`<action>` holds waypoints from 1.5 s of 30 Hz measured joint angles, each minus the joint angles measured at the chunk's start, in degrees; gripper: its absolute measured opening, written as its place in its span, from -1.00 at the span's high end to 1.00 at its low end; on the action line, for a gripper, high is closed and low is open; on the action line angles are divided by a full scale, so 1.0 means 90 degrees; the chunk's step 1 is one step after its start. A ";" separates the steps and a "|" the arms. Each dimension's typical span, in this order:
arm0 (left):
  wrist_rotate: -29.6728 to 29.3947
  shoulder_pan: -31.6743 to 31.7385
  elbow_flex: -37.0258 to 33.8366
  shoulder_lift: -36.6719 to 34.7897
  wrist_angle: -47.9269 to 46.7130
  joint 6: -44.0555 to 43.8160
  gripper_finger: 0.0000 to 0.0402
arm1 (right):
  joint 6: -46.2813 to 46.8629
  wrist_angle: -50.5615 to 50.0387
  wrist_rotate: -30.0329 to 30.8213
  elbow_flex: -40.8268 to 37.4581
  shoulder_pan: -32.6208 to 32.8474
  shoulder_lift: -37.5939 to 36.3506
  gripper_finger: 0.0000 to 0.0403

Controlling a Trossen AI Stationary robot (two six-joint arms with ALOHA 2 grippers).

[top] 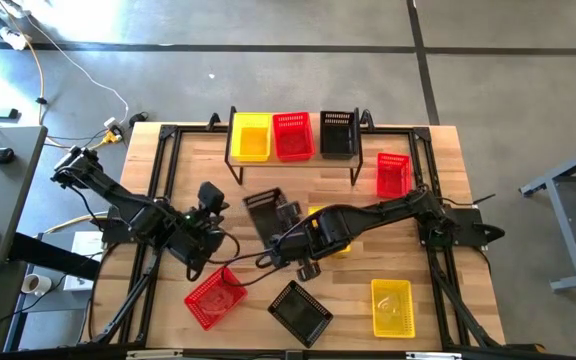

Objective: Stack baskets on shelf by color
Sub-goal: Stack the top black bin on the black bin on the shelf

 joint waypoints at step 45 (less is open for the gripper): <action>0.0255 0.3315 0.0000 -0.0005 0.0043 -0.0302 0.09 | -0.0236 -0.1305 0.1884 -0.0165 -0.2902 -0.1887 1.00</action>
